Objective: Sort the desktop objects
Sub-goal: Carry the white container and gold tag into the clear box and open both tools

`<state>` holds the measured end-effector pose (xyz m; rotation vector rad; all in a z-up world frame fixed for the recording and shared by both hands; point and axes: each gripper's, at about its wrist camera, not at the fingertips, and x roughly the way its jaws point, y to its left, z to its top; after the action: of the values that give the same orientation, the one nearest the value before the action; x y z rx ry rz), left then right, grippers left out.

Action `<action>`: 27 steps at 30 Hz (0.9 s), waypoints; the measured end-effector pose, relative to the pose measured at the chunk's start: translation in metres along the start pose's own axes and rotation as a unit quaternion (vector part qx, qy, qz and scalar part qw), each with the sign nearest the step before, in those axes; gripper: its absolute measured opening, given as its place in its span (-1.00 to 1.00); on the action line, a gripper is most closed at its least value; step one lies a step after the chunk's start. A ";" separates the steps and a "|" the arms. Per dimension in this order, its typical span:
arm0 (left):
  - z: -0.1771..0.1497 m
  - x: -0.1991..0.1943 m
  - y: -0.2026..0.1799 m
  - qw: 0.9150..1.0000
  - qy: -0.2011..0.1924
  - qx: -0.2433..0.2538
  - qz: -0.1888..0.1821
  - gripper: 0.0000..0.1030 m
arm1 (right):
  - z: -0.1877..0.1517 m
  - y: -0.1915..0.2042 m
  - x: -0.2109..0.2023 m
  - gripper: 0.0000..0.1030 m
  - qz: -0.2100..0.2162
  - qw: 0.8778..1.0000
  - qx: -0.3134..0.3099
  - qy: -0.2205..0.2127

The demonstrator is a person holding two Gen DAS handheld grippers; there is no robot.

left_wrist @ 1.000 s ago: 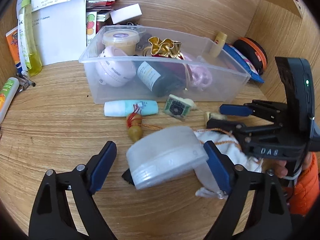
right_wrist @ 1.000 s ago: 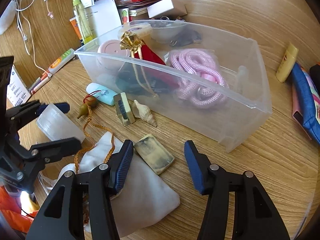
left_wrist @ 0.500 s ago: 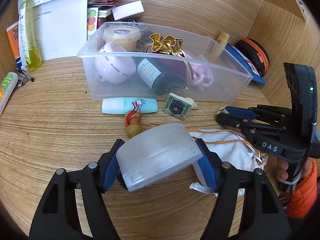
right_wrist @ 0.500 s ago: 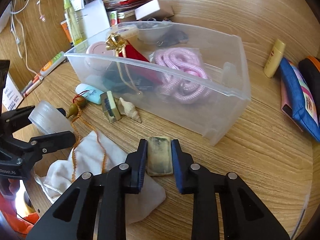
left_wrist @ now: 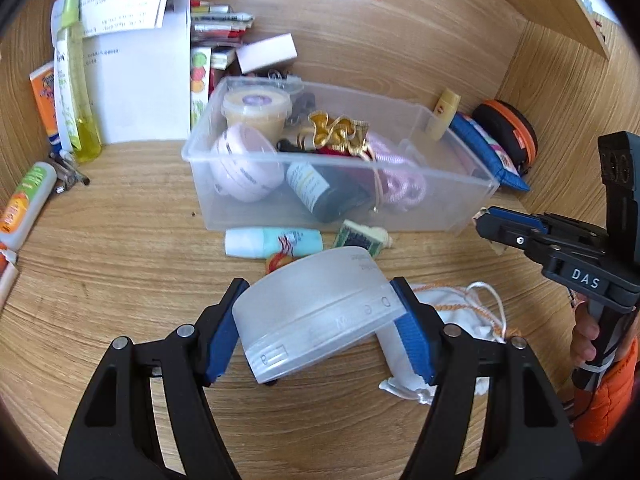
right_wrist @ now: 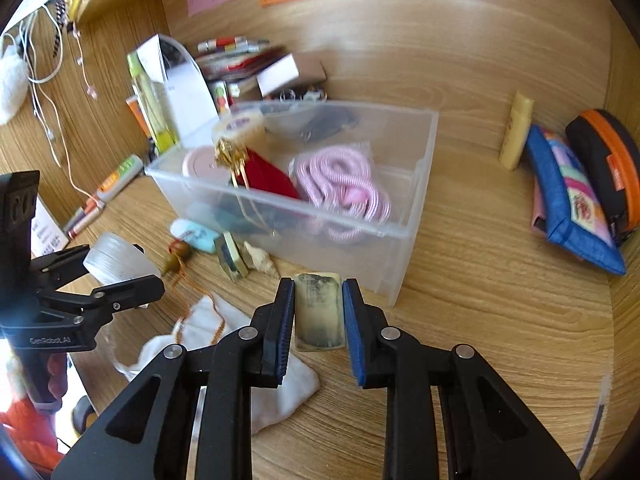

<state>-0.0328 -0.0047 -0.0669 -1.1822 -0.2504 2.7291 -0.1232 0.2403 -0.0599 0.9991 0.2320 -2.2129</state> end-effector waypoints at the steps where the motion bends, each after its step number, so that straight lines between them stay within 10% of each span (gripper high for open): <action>1: 0.002 -0.002 0.000 1.000 -0.004 0.000 0.002 0.36 | 0.002 0.000 -0.002 -0.58 0.001 1.000 0.001 -0.004; 27: 0.053 -0.037 0.027 0.997 -0.062 -0.012 0.038 0.36 | 0.050 0.029 -0.002 -0.58 0.066 0.996 -0.010 -0.057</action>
<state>-0.0494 -0.0432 -0.0108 -1.0495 -0.2602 2.8779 -0.1331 0.1992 -0.0209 0.8506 0.1317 -2.1340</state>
